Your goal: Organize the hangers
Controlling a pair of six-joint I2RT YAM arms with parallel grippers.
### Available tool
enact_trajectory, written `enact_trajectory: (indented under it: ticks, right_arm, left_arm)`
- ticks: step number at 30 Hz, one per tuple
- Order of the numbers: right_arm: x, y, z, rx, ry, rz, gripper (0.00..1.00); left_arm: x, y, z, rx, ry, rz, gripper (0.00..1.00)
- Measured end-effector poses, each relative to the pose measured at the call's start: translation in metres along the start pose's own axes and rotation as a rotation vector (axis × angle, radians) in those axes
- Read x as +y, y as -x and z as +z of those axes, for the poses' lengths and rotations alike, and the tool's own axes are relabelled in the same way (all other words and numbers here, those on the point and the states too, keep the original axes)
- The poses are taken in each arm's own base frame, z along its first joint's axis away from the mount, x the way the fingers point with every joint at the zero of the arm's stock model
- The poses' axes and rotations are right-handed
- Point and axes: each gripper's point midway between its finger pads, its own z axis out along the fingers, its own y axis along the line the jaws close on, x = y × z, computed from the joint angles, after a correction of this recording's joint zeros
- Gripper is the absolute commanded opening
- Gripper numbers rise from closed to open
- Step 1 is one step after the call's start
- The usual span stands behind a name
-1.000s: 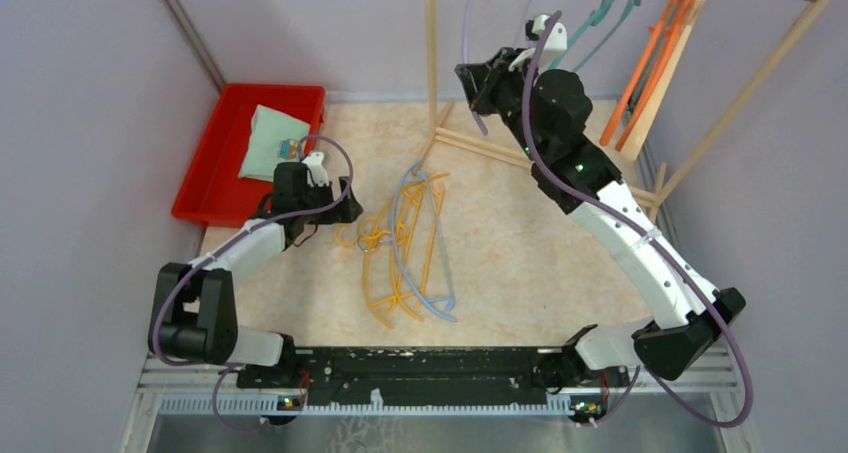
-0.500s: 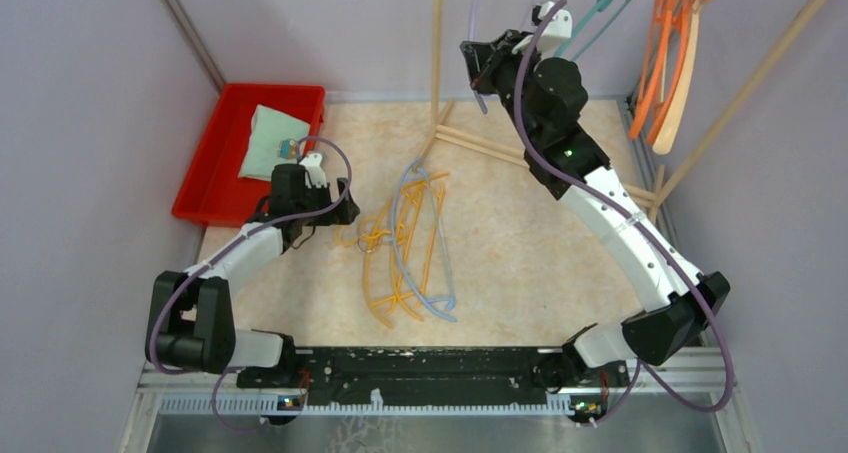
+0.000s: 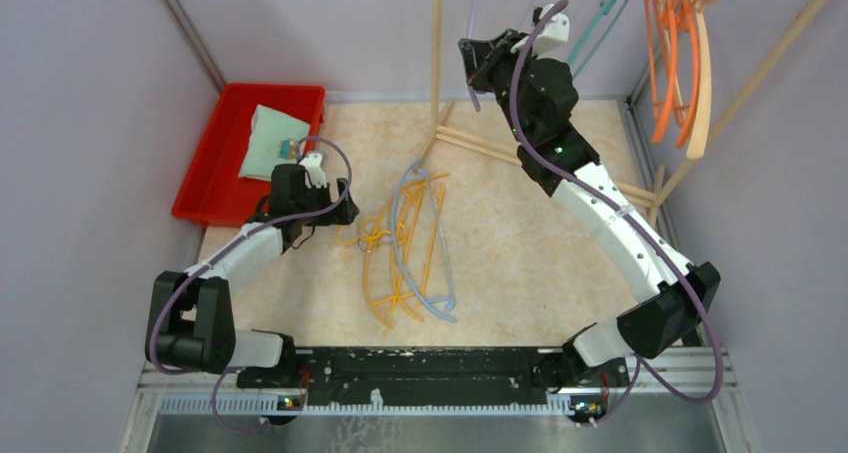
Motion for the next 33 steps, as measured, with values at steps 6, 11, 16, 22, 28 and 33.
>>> enact_trajectory:
  ticks: [6,11,16,22,28,33]
  right_arm:
    - [-0.002,-0.006,0.000,0.011,-0.001,0.024,0.00]
    - [-0.002,-0.007,0.000,0.011,-0.003,0.029,0.00]
    - [-0.005,-0.010,0.003,0.013,-0.013,0.025,0.00]
    - [-0.018,-0.027,0.015,0.032,-0.044,0.020,0.00]
    - [-0.029,-0.034,0.026,0.031,-0.068,0.057,0.00]
    - [-0.023,-0.036,0.042,0.039,-0.059,0.086,0.00]
  left_arm:
    - [0.001,0.000,0.000,-0.001,0.005,0.000,0.99]
    - [0.001,0.000,0.000,-0.002,0.006,0.001,0.99]
    - [0.001,0.000,0.000,-0.001,0.006,0.000,0.99]
    - [0.002,0.000,0.000,-0.002,0.008,0.003,0.99]
    - [0.003,0.000,0.000,-0.003,0.016,0.004,0.99]
    - [0.005,0.001,0.000,-0.004,0.026,0.007,0.99]
